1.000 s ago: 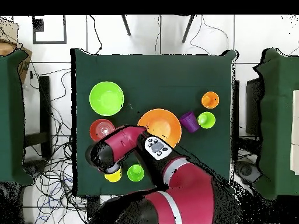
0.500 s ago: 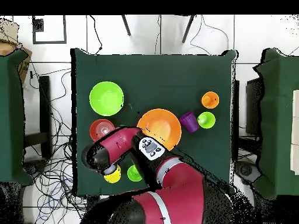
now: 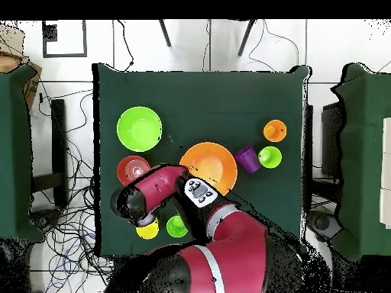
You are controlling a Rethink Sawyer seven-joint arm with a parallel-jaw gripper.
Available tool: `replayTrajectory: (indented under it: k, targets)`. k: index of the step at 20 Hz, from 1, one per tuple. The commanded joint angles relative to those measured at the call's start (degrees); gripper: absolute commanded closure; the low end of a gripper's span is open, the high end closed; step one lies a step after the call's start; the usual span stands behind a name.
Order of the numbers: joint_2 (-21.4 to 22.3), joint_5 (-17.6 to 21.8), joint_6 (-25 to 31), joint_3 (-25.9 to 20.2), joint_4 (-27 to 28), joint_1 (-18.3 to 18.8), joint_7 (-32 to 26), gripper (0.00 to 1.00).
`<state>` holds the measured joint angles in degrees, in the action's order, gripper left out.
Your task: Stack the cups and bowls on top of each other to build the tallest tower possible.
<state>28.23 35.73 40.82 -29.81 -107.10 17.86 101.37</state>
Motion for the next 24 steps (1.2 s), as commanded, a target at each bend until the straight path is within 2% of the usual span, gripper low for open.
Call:
replayTrajectory:
  k: [1, 24]
  targets:
    - [-3.33, 4.29, -5.53, 2.99, 6.16, -0.85, 2.08, 0.0]
    - [-6.38, 4.62, -7.08, 5.32, 9.22, -2.61, 2.11, 0.0]
